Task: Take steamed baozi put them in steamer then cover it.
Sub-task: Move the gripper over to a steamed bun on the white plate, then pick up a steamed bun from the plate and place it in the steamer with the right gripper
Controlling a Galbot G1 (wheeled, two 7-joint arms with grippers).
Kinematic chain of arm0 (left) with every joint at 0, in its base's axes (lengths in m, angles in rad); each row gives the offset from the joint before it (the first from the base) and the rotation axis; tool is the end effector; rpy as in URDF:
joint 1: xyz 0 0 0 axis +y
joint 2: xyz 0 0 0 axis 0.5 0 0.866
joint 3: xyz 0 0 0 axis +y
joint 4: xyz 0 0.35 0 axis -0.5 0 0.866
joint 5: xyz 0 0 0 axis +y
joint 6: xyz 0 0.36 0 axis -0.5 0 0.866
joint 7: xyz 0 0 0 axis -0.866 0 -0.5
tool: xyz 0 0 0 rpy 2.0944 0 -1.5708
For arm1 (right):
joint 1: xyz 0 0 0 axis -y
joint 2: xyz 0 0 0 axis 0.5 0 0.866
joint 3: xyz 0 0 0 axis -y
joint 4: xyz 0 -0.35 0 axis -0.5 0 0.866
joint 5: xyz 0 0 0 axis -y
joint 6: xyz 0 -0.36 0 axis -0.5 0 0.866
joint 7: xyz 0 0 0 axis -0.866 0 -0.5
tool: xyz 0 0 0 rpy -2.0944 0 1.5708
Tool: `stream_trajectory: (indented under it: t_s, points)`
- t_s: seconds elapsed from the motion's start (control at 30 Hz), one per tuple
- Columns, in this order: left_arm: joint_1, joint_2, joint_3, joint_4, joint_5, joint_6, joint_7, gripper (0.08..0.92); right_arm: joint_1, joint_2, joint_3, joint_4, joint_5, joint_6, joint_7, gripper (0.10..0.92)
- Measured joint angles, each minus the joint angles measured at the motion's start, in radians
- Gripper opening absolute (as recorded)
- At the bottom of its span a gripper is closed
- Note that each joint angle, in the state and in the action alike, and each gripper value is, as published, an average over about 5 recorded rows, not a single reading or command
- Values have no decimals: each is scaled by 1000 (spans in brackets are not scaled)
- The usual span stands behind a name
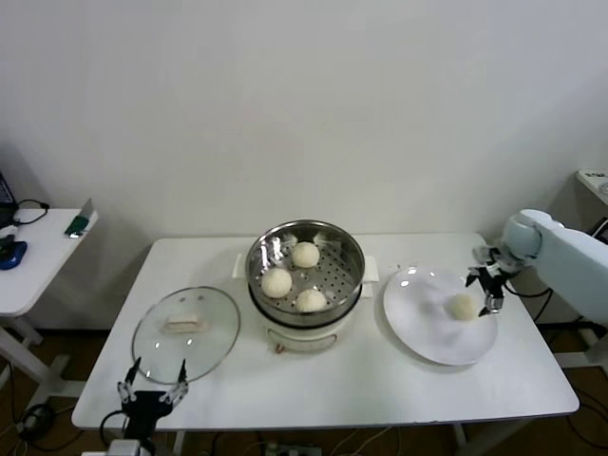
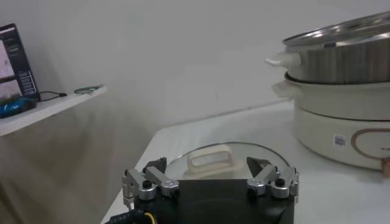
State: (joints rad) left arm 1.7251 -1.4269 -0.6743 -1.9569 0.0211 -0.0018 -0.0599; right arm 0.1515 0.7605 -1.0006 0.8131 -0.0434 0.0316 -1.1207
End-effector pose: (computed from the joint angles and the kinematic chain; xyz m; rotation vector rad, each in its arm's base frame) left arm 0.1282 0.0803 -0.3665 0.1629 -2.8463 -0.3313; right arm 0.5643 -0.2528 -0.2072 1.1826 -1.2760 1.3166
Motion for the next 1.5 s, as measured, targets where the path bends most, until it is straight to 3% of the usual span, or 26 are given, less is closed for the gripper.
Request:
stream_trajectory:
  t_s: [0.7,0.93,1.23,1.5]
  points:
    - [-1,-8,-10,15,5,-6,-1,823,-87,137,139,-194,-130,38,-3,818]
    - [-1,-10,-11,15,3,-7,-1,823,-90,149,139,-207,-134,38,-11,716]
    - [-5,-16,-7,11,5,-6,-1,823,-72,139,111,-190,-100,25,-12,689]
    - [-17,-16,4,2,5,-3,1,823,45,131,5,-130,39,-23,-6,687]
